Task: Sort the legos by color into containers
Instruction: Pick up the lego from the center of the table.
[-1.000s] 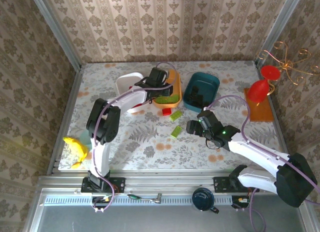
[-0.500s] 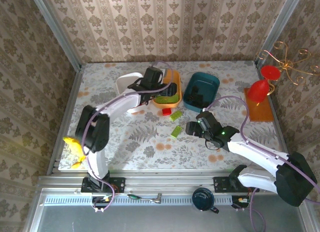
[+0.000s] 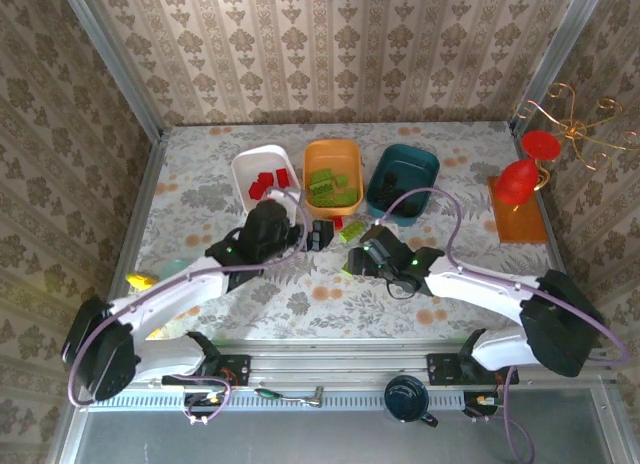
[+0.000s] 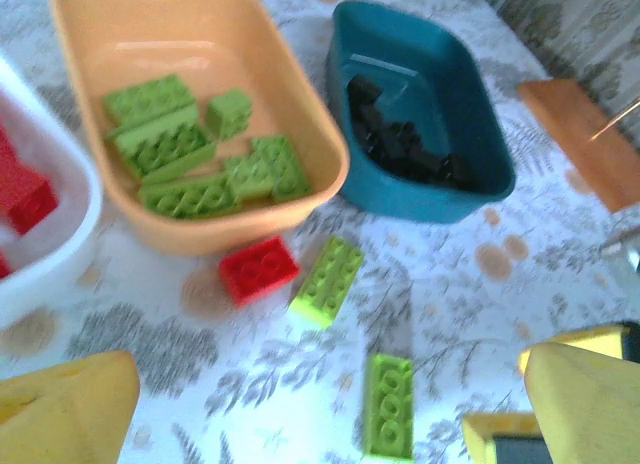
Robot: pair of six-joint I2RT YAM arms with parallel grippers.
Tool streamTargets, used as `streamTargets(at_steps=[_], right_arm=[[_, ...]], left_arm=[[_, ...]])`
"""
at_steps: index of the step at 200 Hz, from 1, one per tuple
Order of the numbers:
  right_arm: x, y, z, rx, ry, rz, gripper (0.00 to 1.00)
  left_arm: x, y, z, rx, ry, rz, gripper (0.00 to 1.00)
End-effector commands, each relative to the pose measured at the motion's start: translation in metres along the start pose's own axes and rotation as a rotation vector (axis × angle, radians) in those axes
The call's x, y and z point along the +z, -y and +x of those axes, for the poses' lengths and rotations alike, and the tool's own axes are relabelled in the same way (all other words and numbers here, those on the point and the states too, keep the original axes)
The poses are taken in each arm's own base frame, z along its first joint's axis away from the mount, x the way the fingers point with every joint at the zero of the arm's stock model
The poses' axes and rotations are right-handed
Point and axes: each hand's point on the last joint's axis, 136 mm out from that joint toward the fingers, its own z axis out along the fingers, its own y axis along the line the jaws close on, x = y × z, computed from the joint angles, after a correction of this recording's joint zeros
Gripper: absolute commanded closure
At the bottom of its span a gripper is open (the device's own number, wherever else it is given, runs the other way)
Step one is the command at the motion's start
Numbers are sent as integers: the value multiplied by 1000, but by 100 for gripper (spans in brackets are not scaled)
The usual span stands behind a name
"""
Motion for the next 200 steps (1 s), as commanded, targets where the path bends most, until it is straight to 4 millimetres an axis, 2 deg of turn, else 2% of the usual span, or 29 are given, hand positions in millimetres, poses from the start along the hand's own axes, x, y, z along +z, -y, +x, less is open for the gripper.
streamTargets(at_steps=[1, 33, 62, 110, 135, 157, 176, 200], right_arm=[[10, -14, -10, 12, 55, 61, 15], [28, -11, -1, -13, 32, 199, 16], [45, -7, 6, -29, 7, 269, 18], [69, -8, 17, -55, -31, 307, 24], [74, -4, 20, -58, -40, 311, 33], [76, 4, 22, -40, -59, 289, 48], [76, 8, 27, -31, -87, 235, 56], [67, 7, 28, -58, -92, 156, 64]], left_arm=[[-18, -10, 7, -41, 50, -41, 0], [-33, -22, 33, -75, 34, -62, 0], [-38, -28, 50, -100, 21, -64, 0], [-39, -31, 63, -93, -6, -71, 0], [-41, -32, 65, -90, -10, -76, 0], [-42, -34, 67, -90, -13, -79, 0], [-42, -33, 68, -88, -19, -75, 0], [-42, -30, 67, -75, -25, -62, 0]])
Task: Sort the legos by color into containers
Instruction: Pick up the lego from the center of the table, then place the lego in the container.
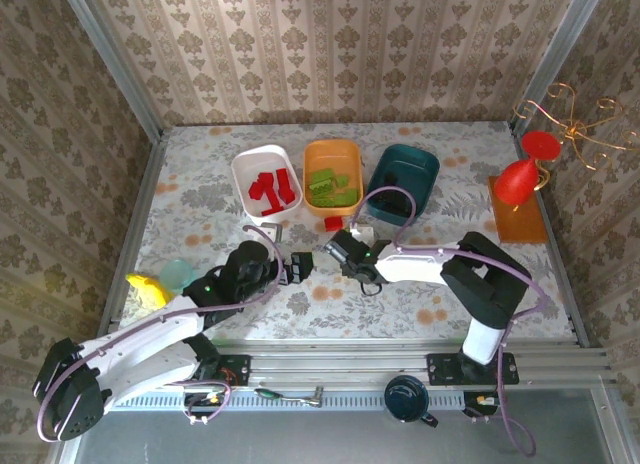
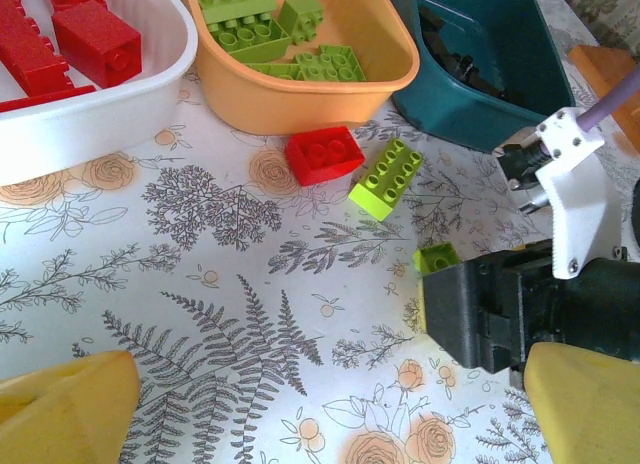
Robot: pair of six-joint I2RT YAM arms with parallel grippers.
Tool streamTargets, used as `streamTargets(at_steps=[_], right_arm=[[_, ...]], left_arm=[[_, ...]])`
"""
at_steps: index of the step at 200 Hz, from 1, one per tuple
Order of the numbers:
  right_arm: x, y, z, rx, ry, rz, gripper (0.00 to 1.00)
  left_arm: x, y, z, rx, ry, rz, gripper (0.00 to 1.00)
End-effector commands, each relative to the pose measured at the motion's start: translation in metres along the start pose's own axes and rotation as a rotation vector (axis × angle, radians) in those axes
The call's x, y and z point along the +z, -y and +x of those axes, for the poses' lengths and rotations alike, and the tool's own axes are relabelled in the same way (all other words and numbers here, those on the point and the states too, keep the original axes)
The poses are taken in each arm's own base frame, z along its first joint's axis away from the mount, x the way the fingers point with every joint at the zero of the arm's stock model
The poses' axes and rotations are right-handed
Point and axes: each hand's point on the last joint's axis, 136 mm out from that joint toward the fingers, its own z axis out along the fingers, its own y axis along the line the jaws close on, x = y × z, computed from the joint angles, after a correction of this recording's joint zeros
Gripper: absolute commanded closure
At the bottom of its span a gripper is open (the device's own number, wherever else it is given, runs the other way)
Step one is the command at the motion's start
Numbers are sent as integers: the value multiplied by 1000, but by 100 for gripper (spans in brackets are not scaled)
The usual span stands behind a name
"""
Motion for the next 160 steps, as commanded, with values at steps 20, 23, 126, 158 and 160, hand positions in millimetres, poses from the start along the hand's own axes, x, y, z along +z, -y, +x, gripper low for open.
streamTargets(at_steps=[20, 23, 126, 158, 160], right_arm=[[-18, 5, 3, -60, -2, -124, 70], [-21, 4, 0, -65, 6, -136, 70], [-4, -43, -164, -46, 110, -240, 68], [14, -57, -189, -82, 111, -229, 30], [12, -58, -190, -84, 116, -234, 29]], left_arm=[[1, 2, 7, 34, -29, 14, 0], [1, 3, 7, 40, -33, 14, 0], [-10, -7, 13, 30, -65, -31, 0], [-17, -9, 14, 20, -63, -35, 0], [-18, -10, 14, 19, -61, -36, 0]])
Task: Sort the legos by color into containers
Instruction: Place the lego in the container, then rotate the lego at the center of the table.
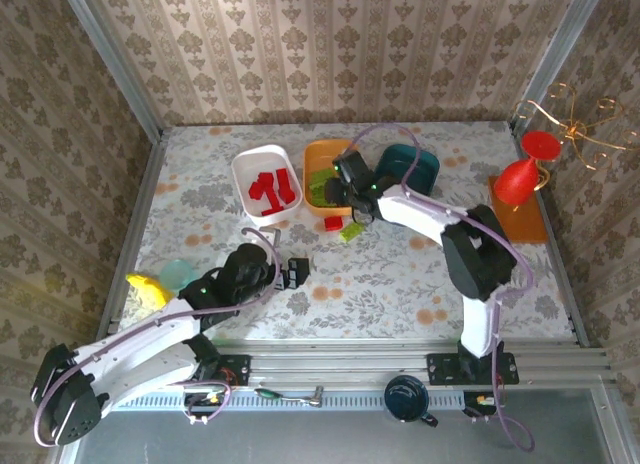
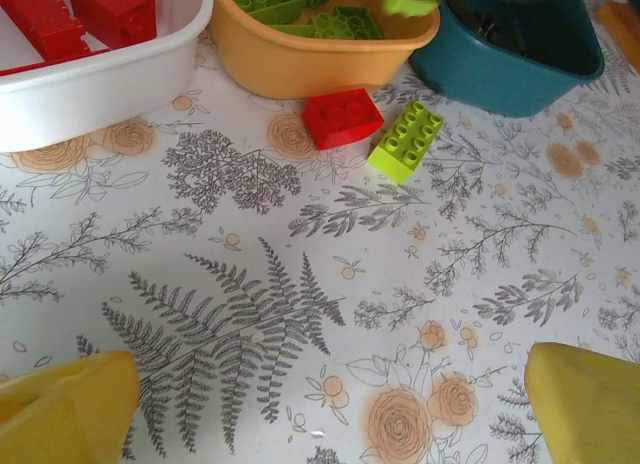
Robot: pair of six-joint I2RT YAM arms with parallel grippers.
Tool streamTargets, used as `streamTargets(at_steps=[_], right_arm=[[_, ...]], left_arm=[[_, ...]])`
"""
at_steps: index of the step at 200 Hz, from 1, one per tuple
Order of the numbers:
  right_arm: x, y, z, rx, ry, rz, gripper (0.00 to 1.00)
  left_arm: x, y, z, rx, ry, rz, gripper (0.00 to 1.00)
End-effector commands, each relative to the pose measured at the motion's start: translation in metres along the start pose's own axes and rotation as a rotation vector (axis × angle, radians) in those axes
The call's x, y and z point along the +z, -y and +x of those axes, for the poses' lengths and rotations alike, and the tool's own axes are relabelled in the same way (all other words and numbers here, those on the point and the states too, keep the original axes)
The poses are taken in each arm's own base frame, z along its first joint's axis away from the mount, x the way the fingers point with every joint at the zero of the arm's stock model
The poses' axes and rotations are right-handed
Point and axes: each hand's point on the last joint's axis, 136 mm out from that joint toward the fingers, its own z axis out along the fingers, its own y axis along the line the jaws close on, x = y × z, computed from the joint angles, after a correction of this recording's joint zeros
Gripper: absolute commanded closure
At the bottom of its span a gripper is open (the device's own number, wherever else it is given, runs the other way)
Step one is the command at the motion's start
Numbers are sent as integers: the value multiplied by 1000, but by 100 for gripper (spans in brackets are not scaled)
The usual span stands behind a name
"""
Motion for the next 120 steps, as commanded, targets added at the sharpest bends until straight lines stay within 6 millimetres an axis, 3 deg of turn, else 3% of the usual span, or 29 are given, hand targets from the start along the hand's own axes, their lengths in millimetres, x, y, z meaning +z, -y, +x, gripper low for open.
streamTargets(at_steps=[1, 16, 32, 73, 98, 120], right_arm=[[3, -4, 1, -76, -51, 1, 28], [-11, -12, -5, -98, -11, -25, 20], [-28, -12, 3, -123, 8, -25, 16], [-60, 4, 55, -123, 2, -39, 8], [-63, 16, 95, -135, -58, -57, 7], [-50, 29, 122, -173, -124, -21, 6]], left_arm=[[-8, -2, 0, -10, -3, -10, 0], [-10, -2, 1, -14, 3, -8, 0], [-10, -4, 1, -18, 7, -9, 0], [-6, -4, 2, -17, 5, -13, 0], [-4, -5, 4, -19, 0, -19, 0], [-3, -6, 6, -26, -4, -21, 0]])
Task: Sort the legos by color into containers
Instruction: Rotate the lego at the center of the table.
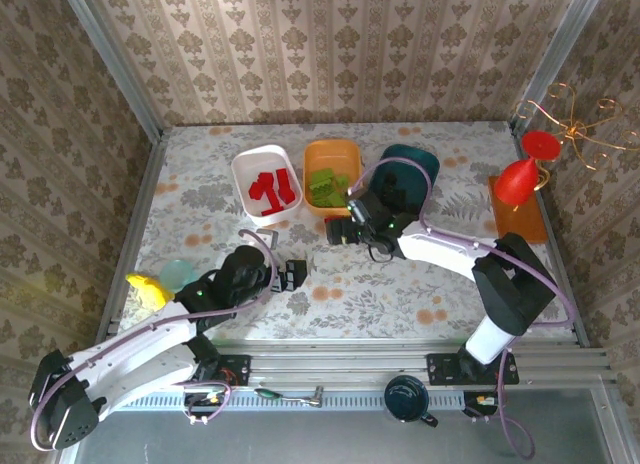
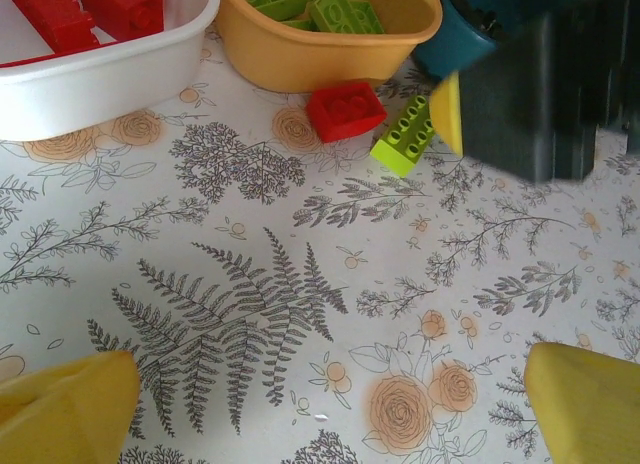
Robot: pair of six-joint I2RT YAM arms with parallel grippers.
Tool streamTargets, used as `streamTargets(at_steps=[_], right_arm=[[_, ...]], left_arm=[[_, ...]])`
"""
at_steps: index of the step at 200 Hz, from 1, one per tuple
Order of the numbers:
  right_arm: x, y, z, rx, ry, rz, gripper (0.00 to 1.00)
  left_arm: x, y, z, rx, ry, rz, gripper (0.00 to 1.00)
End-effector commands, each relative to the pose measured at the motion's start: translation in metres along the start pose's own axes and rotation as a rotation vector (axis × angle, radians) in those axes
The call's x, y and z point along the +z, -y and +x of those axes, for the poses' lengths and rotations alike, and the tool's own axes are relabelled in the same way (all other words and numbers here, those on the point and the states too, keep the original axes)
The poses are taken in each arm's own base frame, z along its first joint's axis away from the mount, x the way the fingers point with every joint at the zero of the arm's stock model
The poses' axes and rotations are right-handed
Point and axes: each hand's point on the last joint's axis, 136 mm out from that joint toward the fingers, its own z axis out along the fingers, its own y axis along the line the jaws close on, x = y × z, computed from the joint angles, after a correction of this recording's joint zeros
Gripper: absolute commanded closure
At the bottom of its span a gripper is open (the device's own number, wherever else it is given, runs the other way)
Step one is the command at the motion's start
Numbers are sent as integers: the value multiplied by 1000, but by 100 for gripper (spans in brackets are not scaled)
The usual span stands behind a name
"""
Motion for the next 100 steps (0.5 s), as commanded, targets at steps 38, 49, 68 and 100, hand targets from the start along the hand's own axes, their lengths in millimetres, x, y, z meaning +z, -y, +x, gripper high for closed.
streamTargets(at_steps=[38, 49, 68, 100], right_arm=[[34, 16, 35, -73, -96, 76, 5], [41, 19, 35, -89, -100, 96, 5], [54, 19, 33, -114, -113, 116, 5], [66, 20, 21, -143, -88, 144, 5]], left_arm=[[3, -6, 5, -29, -1, -22, 0], [4, -6, 6, -30, -4, -24, 0], [5, -7, 7, -32, -7, -26, 0], [5, -8, 8, -34, -10, -30, 0]])
